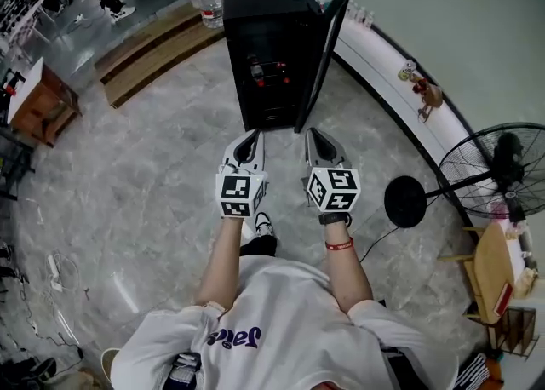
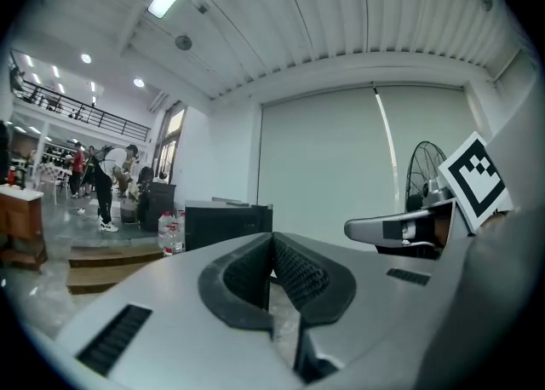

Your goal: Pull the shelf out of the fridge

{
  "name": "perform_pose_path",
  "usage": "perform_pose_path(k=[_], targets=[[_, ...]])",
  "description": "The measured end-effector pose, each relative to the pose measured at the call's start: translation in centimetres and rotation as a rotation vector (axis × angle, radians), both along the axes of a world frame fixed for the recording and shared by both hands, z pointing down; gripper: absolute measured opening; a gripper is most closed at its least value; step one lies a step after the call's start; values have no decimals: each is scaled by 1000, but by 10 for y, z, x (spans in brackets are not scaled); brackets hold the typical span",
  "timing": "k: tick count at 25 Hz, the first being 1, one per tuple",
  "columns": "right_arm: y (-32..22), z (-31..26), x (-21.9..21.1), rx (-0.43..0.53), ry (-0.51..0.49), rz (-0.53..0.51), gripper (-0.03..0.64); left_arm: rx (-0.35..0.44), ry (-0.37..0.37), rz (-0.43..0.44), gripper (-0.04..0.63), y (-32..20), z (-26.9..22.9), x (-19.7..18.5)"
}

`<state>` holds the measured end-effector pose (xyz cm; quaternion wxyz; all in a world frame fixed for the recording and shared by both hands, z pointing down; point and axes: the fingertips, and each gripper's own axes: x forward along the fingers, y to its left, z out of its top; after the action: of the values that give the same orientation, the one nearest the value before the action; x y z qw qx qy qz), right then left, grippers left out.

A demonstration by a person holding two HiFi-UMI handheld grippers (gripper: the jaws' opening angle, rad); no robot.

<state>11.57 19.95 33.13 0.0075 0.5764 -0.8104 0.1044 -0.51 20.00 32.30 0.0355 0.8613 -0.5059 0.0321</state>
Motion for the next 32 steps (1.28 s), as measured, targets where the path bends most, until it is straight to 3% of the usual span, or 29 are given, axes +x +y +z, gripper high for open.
perform_pose_path(k=[7,12,18,27,32], targets=[[-81,-1,-49,-18,37,-53,15,-22,20,-19,18,-76,-1,-39],[-146,2,-66,-29,45,-77,18,-16,-37,-21,18,-139,3,-49],[-185,12,-86,-58,30,-71,18,-5,-22,-26,18,-186,-6,-66],[-235,30,-70,-73,-35,-41,18,0,20,-23,18,-229,16,-61],[-269,48,-70,-73,-44,-77,21,2,25,-40,18,-259,35,-57]])
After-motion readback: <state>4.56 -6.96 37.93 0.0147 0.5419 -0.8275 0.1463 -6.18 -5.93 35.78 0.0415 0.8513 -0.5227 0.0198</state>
